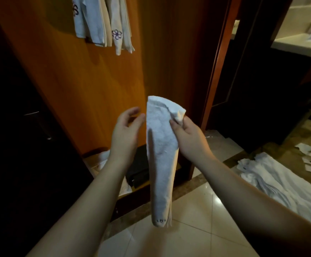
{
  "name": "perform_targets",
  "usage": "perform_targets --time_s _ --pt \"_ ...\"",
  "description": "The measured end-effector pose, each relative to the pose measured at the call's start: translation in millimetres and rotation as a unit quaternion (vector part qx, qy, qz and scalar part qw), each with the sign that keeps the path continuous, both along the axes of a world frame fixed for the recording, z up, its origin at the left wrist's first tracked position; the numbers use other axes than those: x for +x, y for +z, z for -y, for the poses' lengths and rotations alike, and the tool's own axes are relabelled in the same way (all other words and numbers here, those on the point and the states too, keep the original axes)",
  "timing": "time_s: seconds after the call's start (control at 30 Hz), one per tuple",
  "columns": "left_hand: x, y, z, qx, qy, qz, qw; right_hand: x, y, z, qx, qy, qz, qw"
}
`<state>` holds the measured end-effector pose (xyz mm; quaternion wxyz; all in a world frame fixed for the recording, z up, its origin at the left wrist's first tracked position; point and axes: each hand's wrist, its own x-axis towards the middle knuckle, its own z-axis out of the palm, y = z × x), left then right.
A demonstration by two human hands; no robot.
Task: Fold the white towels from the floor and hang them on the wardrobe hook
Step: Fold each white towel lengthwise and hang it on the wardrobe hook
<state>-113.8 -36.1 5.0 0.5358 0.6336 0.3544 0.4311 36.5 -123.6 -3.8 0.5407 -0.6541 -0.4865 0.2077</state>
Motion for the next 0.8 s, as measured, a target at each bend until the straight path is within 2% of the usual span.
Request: perform_targets --time_s 0.03,0.07,0.13,0.23,0.33,0.43,0.53,0.6,0.7,0.8 --pt "-1.7 -2.2 -5.1 -0.005 0.017 0.007 1.000 3.3 8.6 -2.2 0.003 0.005 -0.002 1.000" --pt "-3.0 -3.9 -9.9 -0.034 -0.007 0.004 0.999 6.1 17.9 -4.0 0.008 0.014 -0.012 1.000" --pt "-2.0 -7.8 -18.6 -0.127 -0.095 0.013 0.987 8.9 36.2 -8.9 0.024 0.043 -0.054 0.997" --pt "-4.0 -13.1 -22.5 -0.189 -0.181 -0.004 0.965 11.8 62.7 -19.2 0.064 0.073 -0.143 0.985" --pt "-1.0 -20.1 -22.6 -0.186 -0.222 -0.026 0.957 21.9 83.7 -29.5 0.084 0.083 -0.211 0.970" --pt "3.0 -14.5 -17.2 -0.191 -0.250 0.018 0.949 42.6 90.4 -35.6 0.071 0.103 -0.284 0.951" --pt "8.1 -0.7 -13.7 -0.204 -0.261 0.058 0.942 58.8 70.8 -33.8 0.038 0.140 -0.395 0.907" --pt "10.8 11.2 -13.9 -0.206 -0.256 0.081 0.941 59.6 43.1 -28.9 -0.010 0.164 -0.432 0.887" --pt "14.4 28.4 -19.5 -0.234 -0.225 0.117 0.939 47.1 -1.5 -16.8 -0.083 0.189 -0.439 0.874" --pt "14.8 39.7 -30.6 -0.264 -0.196 0.138 0.934 31.7 -21.2 -10.5 -0.092 0.210 -0.443 0.867"
